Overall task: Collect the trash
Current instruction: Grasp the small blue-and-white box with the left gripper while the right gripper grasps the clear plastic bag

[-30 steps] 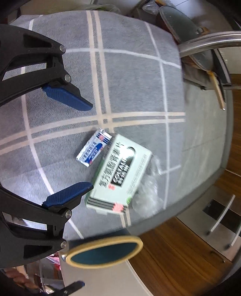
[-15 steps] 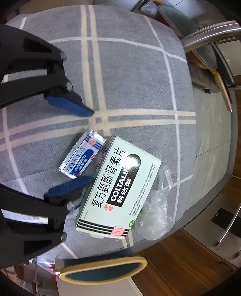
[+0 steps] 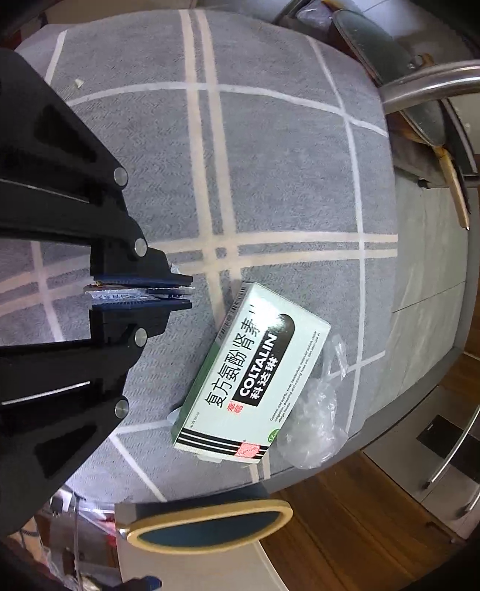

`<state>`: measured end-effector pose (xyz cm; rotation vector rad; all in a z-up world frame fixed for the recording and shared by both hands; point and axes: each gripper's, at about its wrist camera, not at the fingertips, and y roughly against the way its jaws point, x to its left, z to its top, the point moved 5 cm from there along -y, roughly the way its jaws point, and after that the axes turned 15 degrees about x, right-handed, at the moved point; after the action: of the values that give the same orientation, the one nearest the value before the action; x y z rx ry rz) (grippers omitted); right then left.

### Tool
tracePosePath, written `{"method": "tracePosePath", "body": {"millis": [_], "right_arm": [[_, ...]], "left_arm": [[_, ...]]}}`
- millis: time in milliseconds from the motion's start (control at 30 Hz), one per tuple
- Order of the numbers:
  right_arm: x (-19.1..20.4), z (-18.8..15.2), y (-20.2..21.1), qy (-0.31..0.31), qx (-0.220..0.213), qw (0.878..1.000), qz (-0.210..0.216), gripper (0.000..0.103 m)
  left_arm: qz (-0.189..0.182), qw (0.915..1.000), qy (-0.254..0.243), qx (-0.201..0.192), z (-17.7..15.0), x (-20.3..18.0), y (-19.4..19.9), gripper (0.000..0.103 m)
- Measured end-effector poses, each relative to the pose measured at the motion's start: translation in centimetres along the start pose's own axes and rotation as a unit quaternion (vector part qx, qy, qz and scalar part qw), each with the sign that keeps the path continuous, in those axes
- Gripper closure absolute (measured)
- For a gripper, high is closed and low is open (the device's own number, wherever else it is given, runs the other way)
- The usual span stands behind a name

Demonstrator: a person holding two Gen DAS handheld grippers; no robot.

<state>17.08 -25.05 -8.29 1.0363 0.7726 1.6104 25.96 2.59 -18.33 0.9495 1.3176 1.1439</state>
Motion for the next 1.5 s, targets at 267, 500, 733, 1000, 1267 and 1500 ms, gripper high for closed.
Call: {"method": "tracePosePath", "body": {"millis": [267,500,733,1000,1267,1500], "right_arm": [[0.5,0.1,-0.4,0.001,0.004,1.0,0.004,0.065],[1.6,0.3,-0.7,0.011,0.006,1.0,0.009,0.065],[3.6,1.4,-1.7,0.038,0.01,0.999,0.016,0.065],[5.4,1.9,-3.1,0.063,0.022,0.998,0.02,0.065],[6.0,2.5,-4.5,0.08,0.037,0.995,0.035,0.065],[6.2,5.0,-6.1,0.086,0.038,0.995,0.04,0.065]], "left_arm": [[-0.028,0.9993,0.021,0.011,-0.8,1.2,-0.1,0.092],[0.011,0.9999,-0.007,0.011,-2.1,0.3,0.1,0.054],[0.05,0.9983,-0.026,0.017,-4.3,-0.5,0.3,0.049],[0.056,0.9975,-0.037,0.021,-5.1,-0.9,-0.2,0.095],[0.02,0.9995,-0.021,-0.009,-3.6,-0.3,3.1,0.096],[-0.007,0.9993,-0.014,-0.033,-2.7,1.0,6.8,0.096]]}}
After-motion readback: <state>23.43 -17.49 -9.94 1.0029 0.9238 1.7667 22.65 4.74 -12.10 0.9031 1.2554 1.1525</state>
